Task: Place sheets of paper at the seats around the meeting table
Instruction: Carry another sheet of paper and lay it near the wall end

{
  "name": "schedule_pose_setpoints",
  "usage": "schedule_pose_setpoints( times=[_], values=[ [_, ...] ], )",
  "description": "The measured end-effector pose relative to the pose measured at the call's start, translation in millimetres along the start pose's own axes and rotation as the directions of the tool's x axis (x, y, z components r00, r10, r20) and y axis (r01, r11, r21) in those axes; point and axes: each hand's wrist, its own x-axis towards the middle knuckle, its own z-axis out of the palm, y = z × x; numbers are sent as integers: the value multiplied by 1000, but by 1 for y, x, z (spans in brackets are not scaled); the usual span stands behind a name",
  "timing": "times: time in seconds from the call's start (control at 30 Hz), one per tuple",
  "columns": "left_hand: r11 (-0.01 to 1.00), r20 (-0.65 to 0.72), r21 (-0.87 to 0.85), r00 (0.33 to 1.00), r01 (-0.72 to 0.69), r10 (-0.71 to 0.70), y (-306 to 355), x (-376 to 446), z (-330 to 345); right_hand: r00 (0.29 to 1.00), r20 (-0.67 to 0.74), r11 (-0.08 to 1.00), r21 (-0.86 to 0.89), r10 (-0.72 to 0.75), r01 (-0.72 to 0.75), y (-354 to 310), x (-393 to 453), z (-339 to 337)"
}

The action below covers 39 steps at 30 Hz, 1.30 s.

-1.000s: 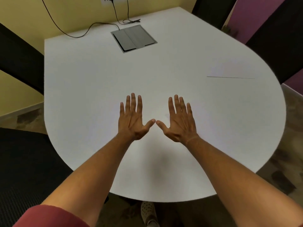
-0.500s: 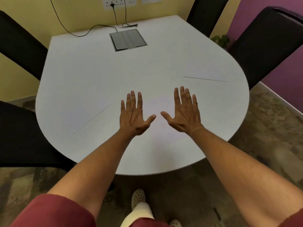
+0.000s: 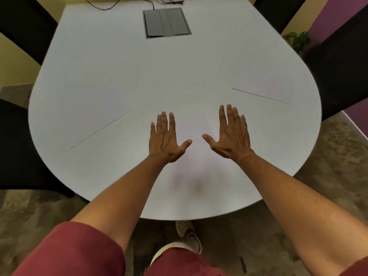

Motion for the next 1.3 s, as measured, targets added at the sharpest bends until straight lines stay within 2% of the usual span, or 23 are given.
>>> schedule_pose_setpoints(
  times=[0.43, 0.53, 0.63, 0.7, 0.77, 0.87, 1.0, 1.3],
  values=[
    [952, 161, -121, 952, 280, -259, 10, 32, 54, 980, 168, 994, 52, -109, 101, 32, 61, 51],
    [921, 204, -125, 918, 369, -340, 15, 32, 66, 969, 206, 989, 75, -137, 124, 34, 70, 61],
    [851, 264, -169, 855, 497, -447, 21, 29, 77, 959, 248, 988, 95, -139, 119, 35, 75, 72],
    [796, 267, -216, 818, 566, -509, 24, 27, 83, 950, 286, 987, 139, -121, 83, 37, 76, 80],
    [771, 208, -238, 806, 591, -554, 26, 28, 85, 938, 332, 981, 191, -97, 33, 38, 77, 86],
    [718, 148, -277, 767, 638, -624, 28, 32, 85, 908, 419, 950, 291, -22, -111, 39, 78, 92],
    [588, 176, -384, 682, 712, -710, 29, 38, 84, 868, 491, 887, 368, 68, -278, 34, 80, 93],
    [500, 186, -503, 653, 705, -734, 21, 38, 83, 842, 520, 823, 412, 140, -391, 28, 82, 92]
  ],
)
